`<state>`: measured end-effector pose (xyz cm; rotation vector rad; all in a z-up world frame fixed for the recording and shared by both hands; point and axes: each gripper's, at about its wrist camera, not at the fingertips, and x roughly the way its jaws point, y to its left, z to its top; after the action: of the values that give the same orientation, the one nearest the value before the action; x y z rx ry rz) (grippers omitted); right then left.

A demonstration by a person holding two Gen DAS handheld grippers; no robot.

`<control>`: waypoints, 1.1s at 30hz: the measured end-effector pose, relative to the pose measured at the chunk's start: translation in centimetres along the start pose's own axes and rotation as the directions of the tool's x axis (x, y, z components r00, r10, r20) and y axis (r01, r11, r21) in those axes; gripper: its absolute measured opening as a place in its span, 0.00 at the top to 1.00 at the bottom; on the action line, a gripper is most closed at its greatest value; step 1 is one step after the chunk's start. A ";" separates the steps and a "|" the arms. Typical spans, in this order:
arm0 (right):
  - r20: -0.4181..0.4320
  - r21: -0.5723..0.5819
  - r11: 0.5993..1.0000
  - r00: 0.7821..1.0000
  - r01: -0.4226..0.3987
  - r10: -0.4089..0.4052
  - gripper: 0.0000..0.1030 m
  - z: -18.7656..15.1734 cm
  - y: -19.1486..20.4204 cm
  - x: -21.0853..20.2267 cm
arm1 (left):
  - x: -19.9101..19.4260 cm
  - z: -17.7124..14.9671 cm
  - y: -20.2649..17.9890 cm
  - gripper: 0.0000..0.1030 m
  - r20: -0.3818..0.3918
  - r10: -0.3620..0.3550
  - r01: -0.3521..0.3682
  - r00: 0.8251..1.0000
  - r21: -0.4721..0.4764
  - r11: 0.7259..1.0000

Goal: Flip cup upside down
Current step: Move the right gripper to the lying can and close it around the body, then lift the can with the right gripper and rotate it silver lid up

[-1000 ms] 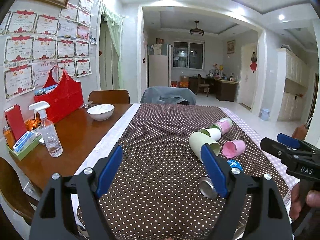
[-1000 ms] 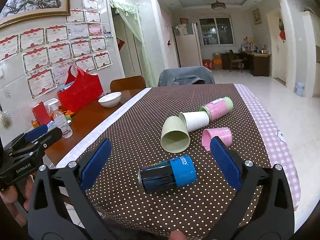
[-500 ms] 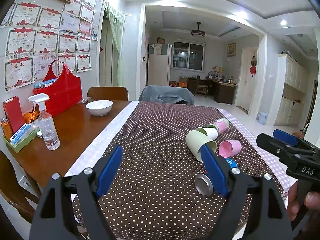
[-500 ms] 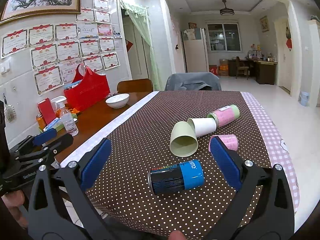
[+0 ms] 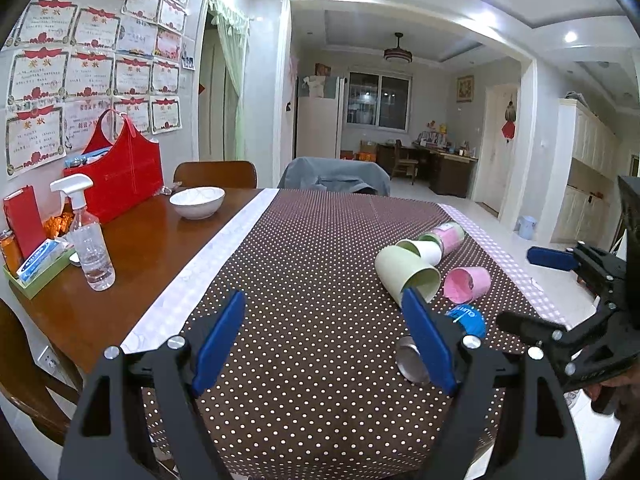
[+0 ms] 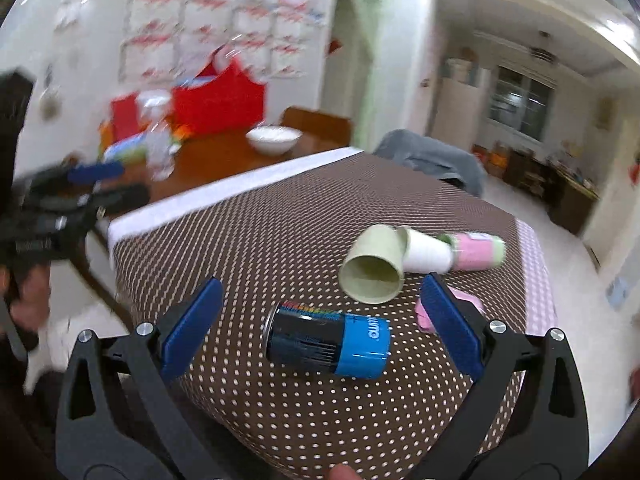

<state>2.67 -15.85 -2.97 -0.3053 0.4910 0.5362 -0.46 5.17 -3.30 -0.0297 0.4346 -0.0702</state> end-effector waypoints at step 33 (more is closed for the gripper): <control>-0.640 -0.599 0.550 0.761 -0.582 0.108 0.23 -2.4 2.7 13.3 | 10.8 -2.2 0.9 0.23 -0.238 0.038 -0.037 0.971 0.007 0.999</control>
<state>10.32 -9.14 -12.31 -1.2629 0.8743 1.0946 8.47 5.22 -9.87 -0.0108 0.6748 -0.0372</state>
